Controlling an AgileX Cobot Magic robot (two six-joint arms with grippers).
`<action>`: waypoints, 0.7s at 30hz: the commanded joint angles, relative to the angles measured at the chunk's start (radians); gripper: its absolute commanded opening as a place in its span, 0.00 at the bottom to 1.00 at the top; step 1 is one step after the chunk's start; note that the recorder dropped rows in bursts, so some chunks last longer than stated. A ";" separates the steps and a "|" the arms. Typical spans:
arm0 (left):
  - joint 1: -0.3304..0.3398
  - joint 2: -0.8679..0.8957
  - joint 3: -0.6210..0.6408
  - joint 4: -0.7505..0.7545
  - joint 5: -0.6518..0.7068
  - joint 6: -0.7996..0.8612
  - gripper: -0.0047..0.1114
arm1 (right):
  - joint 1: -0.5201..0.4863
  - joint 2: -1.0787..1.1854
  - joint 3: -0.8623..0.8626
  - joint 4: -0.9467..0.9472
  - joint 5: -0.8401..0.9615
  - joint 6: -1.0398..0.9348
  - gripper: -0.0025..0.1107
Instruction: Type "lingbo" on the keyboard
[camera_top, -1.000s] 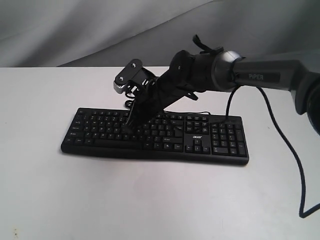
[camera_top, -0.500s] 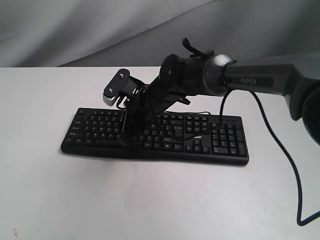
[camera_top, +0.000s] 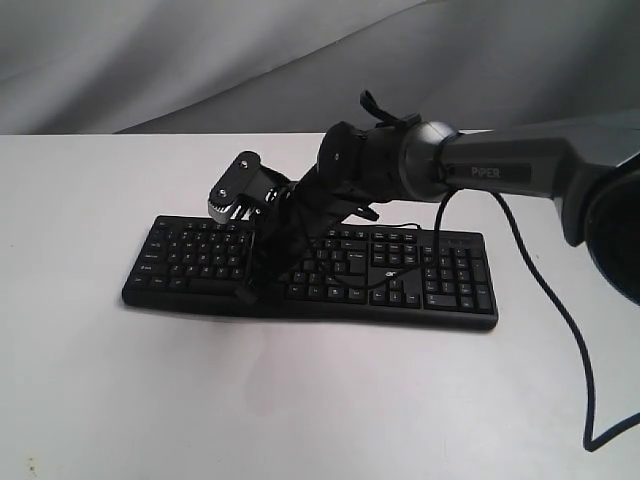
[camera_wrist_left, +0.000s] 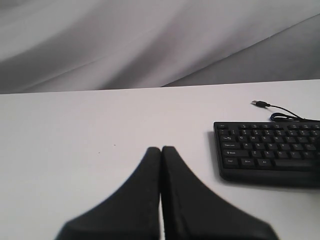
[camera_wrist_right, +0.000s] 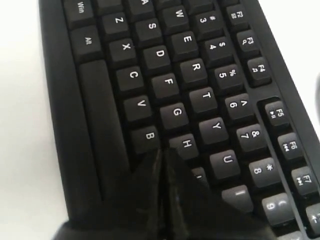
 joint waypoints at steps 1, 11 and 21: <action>0.001 -0.004 0.005 -0.004 -0.006 -0.002 0.04 | 0.006 -0.004 -0.006 0.016 -0.018 -0.009 0.02; 0.001 -0.004 0.005 -0.004 -0.006 -0.002 0.04 | 0.006 0.023 -0.006 0.048 -0.034 -0.028 0.02; 0.001 -0.004 0.005 -0.004 -0.006 -0.002 0.04 | 0.006 0.030 -0.006 0.053 -0.040 -0.030 0.02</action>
